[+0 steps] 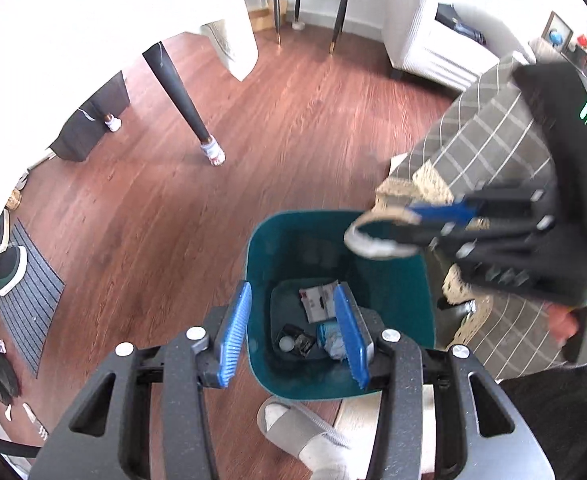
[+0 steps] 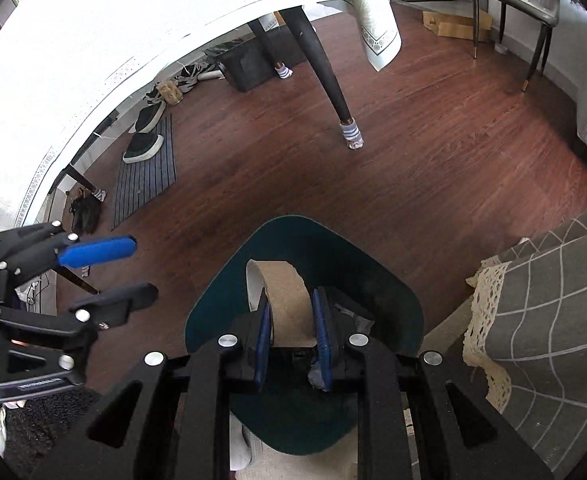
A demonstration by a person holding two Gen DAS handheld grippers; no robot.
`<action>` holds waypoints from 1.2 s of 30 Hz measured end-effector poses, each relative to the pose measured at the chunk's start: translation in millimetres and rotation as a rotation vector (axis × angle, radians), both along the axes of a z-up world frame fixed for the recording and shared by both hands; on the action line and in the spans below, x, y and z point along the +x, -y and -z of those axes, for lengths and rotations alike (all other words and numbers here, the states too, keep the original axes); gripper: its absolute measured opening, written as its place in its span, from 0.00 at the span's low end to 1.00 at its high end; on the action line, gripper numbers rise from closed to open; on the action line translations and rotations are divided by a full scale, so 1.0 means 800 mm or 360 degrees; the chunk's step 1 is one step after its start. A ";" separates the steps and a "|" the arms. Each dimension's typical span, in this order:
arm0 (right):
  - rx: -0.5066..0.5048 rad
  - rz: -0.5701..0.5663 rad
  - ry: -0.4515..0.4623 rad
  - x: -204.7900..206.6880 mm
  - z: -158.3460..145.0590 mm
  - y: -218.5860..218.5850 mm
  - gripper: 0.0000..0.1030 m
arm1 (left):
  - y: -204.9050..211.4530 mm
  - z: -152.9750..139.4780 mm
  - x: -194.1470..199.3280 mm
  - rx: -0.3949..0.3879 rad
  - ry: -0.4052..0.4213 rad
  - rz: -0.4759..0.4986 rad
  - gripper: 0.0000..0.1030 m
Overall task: Collect trash
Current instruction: 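Open the right tool to drop the cardboard tube into the bin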
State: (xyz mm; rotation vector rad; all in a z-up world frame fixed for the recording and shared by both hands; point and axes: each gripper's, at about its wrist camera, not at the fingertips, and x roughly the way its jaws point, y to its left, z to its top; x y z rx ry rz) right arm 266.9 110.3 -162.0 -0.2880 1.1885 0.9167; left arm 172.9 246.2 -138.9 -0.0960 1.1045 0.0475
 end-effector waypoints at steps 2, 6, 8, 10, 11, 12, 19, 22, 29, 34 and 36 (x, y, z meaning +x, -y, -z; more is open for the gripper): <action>-0.0033 0.0002 -0.0010 -0.001 0.007 -0.002 0.20 | 0.000 -0.012 -0.002 0.0018 0.0054 -0.0010 0.46; -0.0104 -0.0004 -0.0026 -0.013 0.026 -0.005 0.20 | 0.000 -0.037 -0.007 0.0026 0.0171 -0.0035 0.44; -0.0139 -0.0014 -0.0038 -0.018 0.037 -0.006 0.20 | 0.001 -0.049 -0.010 0.0017 0.0228 -0.0050 0.43; -0.0171 -0.0020 -0.0046 -0.023 0.048 -0.006 0.20 | 0.001 -0.062 -0.013 0.0017 0.0286 -0.0065 0.42; -0.0187 -0.0026 -0.0052 -0.025 0.053 -0.007 0.20 | 0.003 -0.068 -0.014 0.0034 0.0313 -0.0072 0.42; -0.0203 -0.0035 -0.0057 -0.028 0.059 -0.007 0.20 | 0.004 -0.074 -0.016 0.0050 0.0340 -0.0077 0.40; -0.0333 -0.0089 -0.0071 -0.045 0.092 -0.005 0.20 | 0.007 -0.105 -0.024 -0.0003 0.0470 -0.0128 0.37; -0.0368 -0.0099 -0.0069 -0.048 0.100 -0.001 0.20 | 0.007 -0.120 -0.023 -0.0018 0.0510 -0.0131 0.37; -0.0420 -0.0103 -0.0095 -0.052 0.109 0.015 0.21 | 0.022 -0.143 -0.020 -0.0068 0.0580 -0.0134 0.37; -0.0376 -0.0138 -0.0053 -0.057 0.099 0.025 0.21 | 0.037 -0.153 -0.013 -0.0076 0.0614 -0.0117 0.37; -0.0352 -0.0140 -0.0048 -0.060 0.094 0.029 0.21 | 0.040 -0.159 -0.013 -0.0085 0.0637 -0.0118 0.37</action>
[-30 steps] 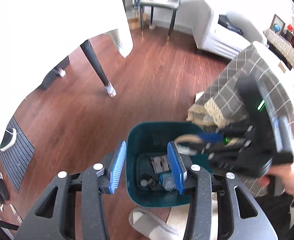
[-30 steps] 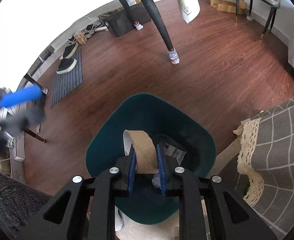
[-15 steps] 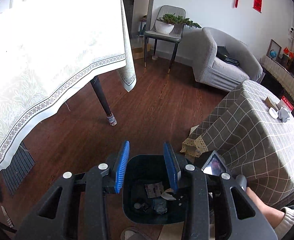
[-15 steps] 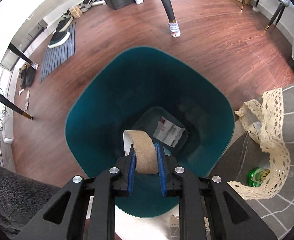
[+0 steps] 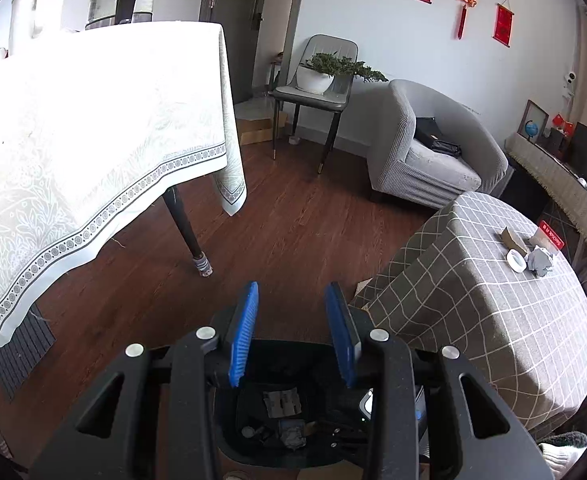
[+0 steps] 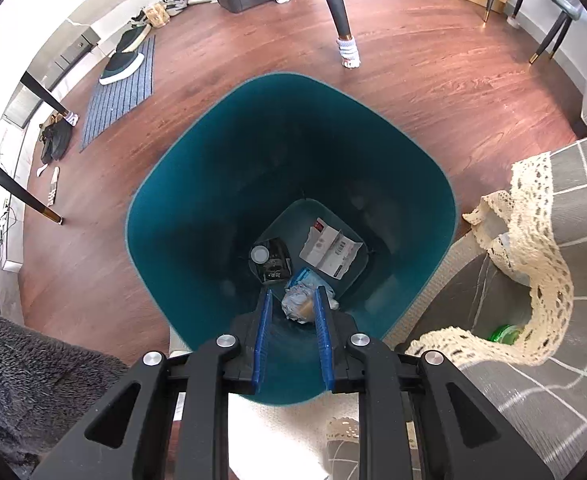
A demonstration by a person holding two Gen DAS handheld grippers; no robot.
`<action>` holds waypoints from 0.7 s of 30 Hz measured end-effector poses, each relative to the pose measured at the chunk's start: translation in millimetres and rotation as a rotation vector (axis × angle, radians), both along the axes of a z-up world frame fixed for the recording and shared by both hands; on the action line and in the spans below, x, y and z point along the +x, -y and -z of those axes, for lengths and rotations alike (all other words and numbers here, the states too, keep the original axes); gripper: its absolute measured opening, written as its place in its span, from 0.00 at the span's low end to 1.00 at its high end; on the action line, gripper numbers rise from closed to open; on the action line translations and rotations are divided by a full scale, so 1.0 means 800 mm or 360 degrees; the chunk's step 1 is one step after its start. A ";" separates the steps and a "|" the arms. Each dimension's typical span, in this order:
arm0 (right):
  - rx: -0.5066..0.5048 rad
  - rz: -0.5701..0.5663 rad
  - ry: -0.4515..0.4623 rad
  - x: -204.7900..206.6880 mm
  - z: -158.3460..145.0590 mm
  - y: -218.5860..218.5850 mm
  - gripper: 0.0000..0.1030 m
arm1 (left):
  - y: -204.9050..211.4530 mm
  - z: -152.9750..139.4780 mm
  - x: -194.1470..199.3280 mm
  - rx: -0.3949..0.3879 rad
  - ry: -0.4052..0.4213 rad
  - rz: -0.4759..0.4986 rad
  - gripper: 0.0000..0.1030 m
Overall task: Collect trash
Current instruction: 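Open the right tool to drop the cardboard tube into the bin, then move both open tools from the bin back over the table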
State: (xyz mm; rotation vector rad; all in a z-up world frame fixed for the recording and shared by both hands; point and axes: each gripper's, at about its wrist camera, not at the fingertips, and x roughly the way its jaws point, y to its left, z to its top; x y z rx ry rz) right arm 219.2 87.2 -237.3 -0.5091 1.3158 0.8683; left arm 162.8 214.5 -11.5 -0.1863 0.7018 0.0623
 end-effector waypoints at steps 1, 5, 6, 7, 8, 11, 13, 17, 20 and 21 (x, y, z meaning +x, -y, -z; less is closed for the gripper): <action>0.0013 -0.0002 0.0001 -0.002 -0.003 0.001 0.21 | 0.001 -0.003 0.000 -0.0004 0.0011 0.0000 0.37; 0.0070 -0.0031 0.0033 -0.012 -0.024 0.005 0.21 | 0.004 -0.013 0.003 -0.0019 0.0047 -0.0020 0.37; 0.0090 -0.0039 0.0046 -0.015 -0.031 0.006 0.21 | 0.004 -0.015 0.004 -0.0025 0.0056 -0.0026 0.37; 0.0112 -0.0045 0.0058 -0.019 -0.039 0.007 0.21 | 0.004 -0.018 0.004 -0.0033 0.0065 -0.0032 0.38; 0.0134 -0.0050 0.0070 -0.021 -0.047 0.009 0.21 | 0.006 -0.020 0.005 -0.0036 0.0072 -0.0035 0.40; 0.0213 -0.0046 0.0119 -0.029 -0.073 0.017 0.21 | 0.015 -0.024 0.009 -0.0012 0.0091 -0.0042 0.42; 0.0261 -0.0054 0.0150 -0.033 -0.090 0.021 0.21 | 0.018 -0.027 0.010 -0.0007 0.0099 -0.0041 0.43; 0.0367 -0.0062 0.0239 -0.042 -0.133 0.033 0.21 | 0.031 -0.030 0.018 -0.0027 0.0101 -0.0037 0.50; 0.0444 -0.0028 0.0306 -0.043 -0.164 0.050 0.21 | 0.045 -0.032 0.025 -0.0042 0.0109 -0.0014 0.52; 0.0463 -0.0017 0.0329 -0.043 -0.173 0.056 0.21 | 0.050 -0.034 0.026 -0.0039 0.0116 -0.0005 0.53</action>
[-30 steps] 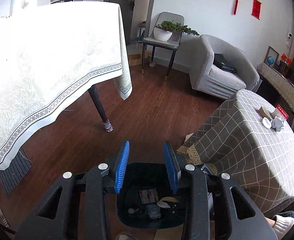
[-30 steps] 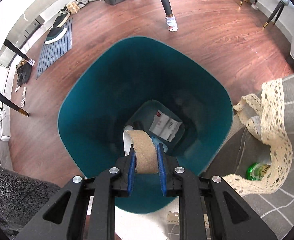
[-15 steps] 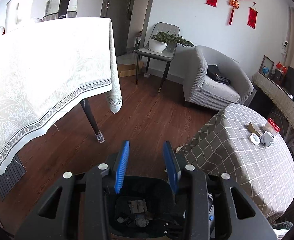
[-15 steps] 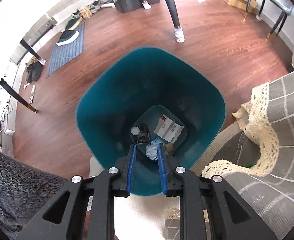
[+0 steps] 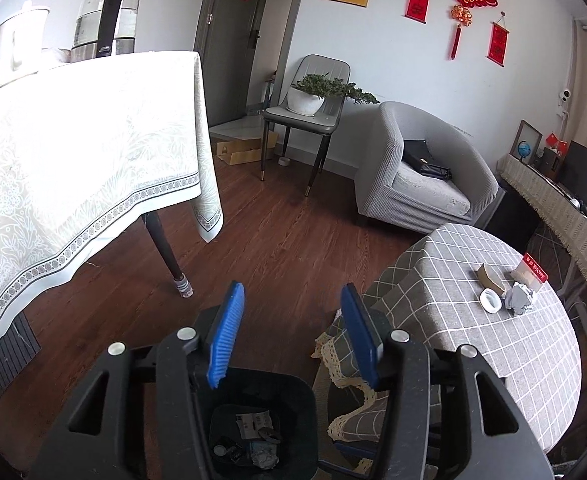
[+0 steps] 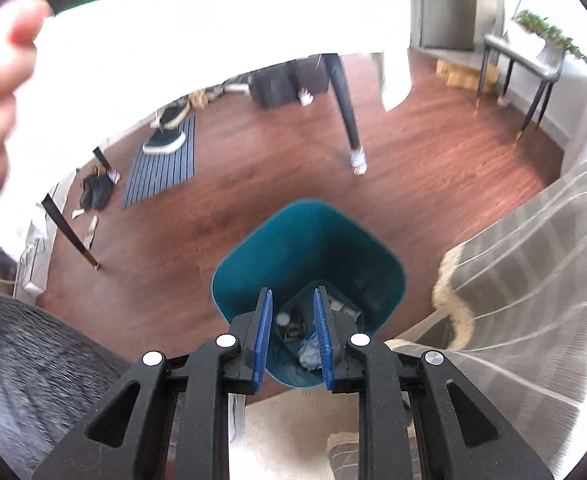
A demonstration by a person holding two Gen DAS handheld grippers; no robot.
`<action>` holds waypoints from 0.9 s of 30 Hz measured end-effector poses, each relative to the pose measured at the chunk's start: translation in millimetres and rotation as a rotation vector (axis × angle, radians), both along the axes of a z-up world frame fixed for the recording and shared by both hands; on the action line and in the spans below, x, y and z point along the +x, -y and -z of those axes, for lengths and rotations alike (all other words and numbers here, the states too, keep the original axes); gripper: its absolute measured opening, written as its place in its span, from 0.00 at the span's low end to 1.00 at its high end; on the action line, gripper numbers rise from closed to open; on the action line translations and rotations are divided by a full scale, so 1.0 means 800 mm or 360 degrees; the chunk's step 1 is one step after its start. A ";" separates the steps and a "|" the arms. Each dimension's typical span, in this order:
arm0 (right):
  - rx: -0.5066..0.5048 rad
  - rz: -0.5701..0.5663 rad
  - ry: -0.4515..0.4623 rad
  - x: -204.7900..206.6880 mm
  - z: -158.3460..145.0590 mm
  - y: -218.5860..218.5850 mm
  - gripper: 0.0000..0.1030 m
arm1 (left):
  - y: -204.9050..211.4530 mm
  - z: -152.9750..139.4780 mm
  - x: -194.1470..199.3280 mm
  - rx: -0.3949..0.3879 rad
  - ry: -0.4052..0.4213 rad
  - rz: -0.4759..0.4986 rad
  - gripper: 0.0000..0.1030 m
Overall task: Collect trash
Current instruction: 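Move both open tools from the bin back over the table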
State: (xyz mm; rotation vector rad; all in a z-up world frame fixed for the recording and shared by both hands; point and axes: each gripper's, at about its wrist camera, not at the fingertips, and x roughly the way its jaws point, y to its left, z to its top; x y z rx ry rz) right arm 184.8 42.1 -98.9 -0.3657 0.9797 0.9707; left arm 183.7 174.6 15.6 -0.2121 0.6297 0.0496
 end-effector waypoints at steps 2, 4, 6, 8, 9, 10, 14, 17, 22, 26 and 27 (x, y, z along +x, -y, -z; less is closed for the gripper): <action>0.0044 0.0030 0.0032 0.002 -0.017 0.015 0.24 | 0.009 -0.003 0.002 0.0005 0.0019 0.0008 0.55; 0.0086 0.0064 0.0065 0.005 -0.031 0.030 0.39 | 0.016 -0.005 0.005 -0.0037 0.0028 0.0027 0.57; 0.0150 0.0113 0.0099 0.008 -0.047 0.048 0.44 | 0.023 -0.007 0.009 -0.0083 0.0038 0.0041 0.61; 0.0183 0.0146 0.0127 0.011 -0.061 0.063 0.44 | 0.032 -0.010 0.011 -0.0079 0.0051 0.0048 0.61; 0.0191 0.0163 0.0147 0.013 -0.067 0.070 0.44 | 0.037 -0.011 0.013 -0.0072 0.0054 0.0053 0.63; 0.0199 0.0184 0.0166 0.015 -0.072 0.079 0.44 | 0.042 -0.012 0.014 -0.0069 0.0059 0.0060 0.63; 0.0228 0.0286 0.0225 0.028 -0.092 0.117 0.44 | 0.059 -0.014 0.020 -0.0116 0.0070 0.0126 0.68; 0.0252 0.0397 0.0253 0.043 -0.103 0.152 0.45 | 0.073 -0.016 0.024 -0.0128 0.0086 0.0167 0.70; 0.0245 0.0604 0.0342 0.068 -0.117 0.206 0.47 | 0.105 -0.009 0.035 -0.0117 0.0052 0.0254 0.74; 0.0276 0.0728 0.0366 0.085 -0.123 0.246 0.51 | 0.135 0.003 0.041 -0.0027 0.0018 0.0307 0.76; 0.0282 0.0754 0.0371 0.086 -0.124 0.254 0.52 | 0.141 0.006 0.043 -0.0016 0.0010 0.0317 0.76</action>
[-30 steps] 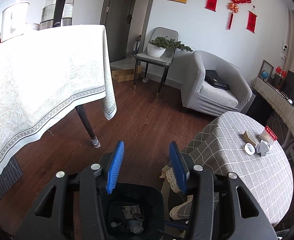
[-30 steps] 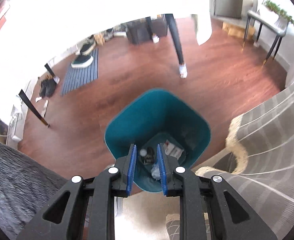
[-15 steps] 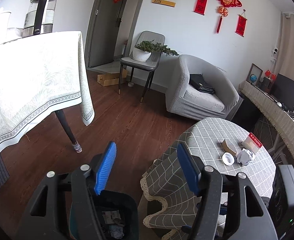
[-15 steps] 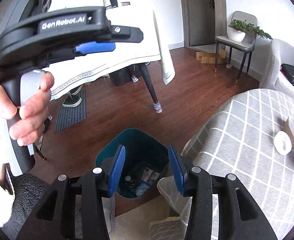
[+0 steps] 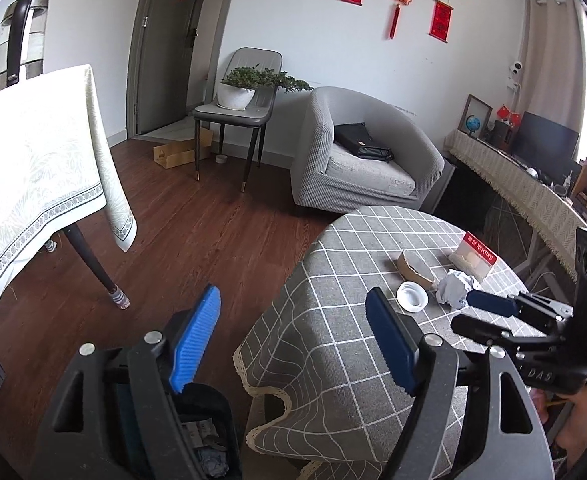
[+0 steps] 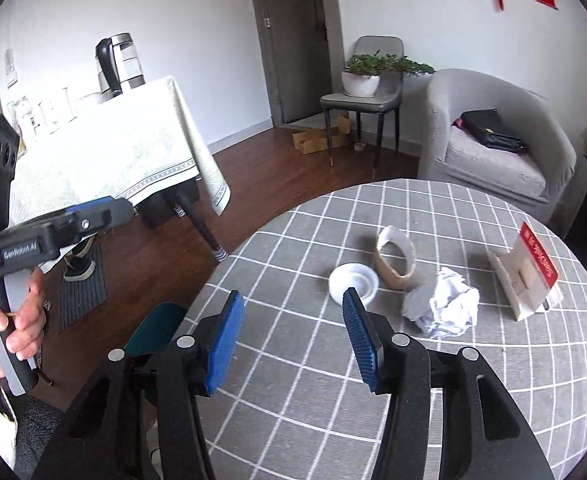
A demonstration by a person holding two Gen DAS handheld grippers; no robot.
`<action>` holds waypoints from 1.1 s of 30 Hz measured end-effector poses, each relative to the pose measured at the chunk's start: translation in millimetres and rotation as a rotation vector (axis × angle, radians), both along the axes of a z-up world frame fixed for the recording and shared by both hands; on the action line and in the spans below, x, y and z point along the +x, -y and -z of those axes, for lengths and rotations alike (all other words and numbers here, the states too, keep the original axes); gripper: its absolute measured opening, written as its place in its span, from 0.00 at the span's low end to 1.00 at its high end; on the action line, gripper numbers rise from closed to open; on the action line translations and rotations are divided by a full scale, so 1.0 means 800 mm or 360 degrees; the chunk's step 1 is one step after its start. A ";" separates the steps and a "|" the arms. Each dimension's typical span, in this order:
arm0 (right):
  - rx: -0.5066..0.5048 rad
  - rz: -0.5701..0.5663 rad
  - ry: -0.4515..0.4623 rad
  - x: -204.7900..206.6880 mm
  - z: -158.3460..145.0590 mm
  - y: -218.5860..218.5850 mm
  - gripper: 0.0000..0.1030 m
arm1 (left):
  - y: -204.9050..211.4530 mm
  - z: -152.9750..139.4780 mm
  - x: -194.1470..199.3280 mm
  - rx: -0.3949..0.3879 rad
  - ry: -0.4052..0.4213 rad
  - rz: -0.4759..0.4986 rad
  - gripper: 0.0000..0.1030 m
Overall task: Collect trash
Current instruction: 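Move both open tools from the bin back over the table, then close the left tool on the second white lid while the right tool grasps crumpled paper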
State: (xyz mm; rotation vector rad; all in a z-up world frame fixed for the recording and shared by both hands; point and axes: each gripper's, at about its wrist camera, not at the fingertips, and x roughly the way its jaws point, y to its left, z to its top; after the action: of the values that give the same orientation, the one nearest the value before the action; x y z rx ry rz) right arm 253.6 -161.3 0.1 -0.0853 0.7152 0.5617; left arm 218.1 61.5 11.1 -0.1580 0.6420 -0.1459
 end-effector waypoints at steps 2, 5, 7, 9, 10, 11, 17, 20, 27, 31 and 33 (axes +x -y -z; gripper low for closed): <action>0.0015 0.0057 -0.0008 0.006 0.002 0.020 0.52 | 0.013 0.005 0.004 0.0014 -0.0015 0.0031 0.77; 0.0037 0.0138 -0.0013 0.013 0.007 0.046 0.54 | 0.034 0.011 0.011 0.0028 -0.0028 0.0077 0.79; 0.0062 0.0183 -0.0031 0.019 0.011 0.064 0.56 | 0.046 0.014 0.016 0.0035 -0.0035 0.0110 0.79; 0.0077 0.0221 -0.0049 0.024 0.015 0.077 0.56 | 0.060 0.018 0.018 0.0050 -0.0036 0.0146 0.80; 0.0084 0.0238 -0.0052 0.026 0.016 0.081 0.57 | 0.067 0.020 0.020 0.0062 -0.0038 0.0165 0.80; 0.0091 0.0256 -0.0055 0.029 0.016 0.087 0.57 | 0.075 0.022 0.022 0.0078 -0.0041 0.0184 0.80; 0.0137 0.0337 -0.0089 0.045 0.019 0.104 0.62 | 0.119 0.038 0.039 0.0177 -0.0052 0.0305 0.80; 0.0166 0.0338 -0.0142 0.056 0.027 0.106 0.62 | 0.135 0.050 0.049 0.0211 -0.0074 0.0354 0.80; 0.0265 0.0352 -0.0259 0.077 0.043 0.113 0.62 | 0.171 0.070 0.069 0.0323 -0.0153 0.0403 0.78; 0.0296 0.0357 -0.0315 0.084 0.049 0.113 0.57 | 0.179 0.075 0.084 0.0393 -0.0198 0.0398 0.70; 0.0316 0.0359 -0.0340 0.086 0.053 0.114 0.56 | 0.180 0.074 0.091 0.0404 -0.0208 0.0403 0.68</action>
State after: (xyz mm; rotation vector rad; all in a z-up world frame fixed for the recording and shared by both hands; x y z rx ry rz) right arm 322.6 -252.5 -42.1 0.2410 0.8596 0.4262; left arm 291.1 -82.7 -48.2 0.1610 0.8040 -0.2979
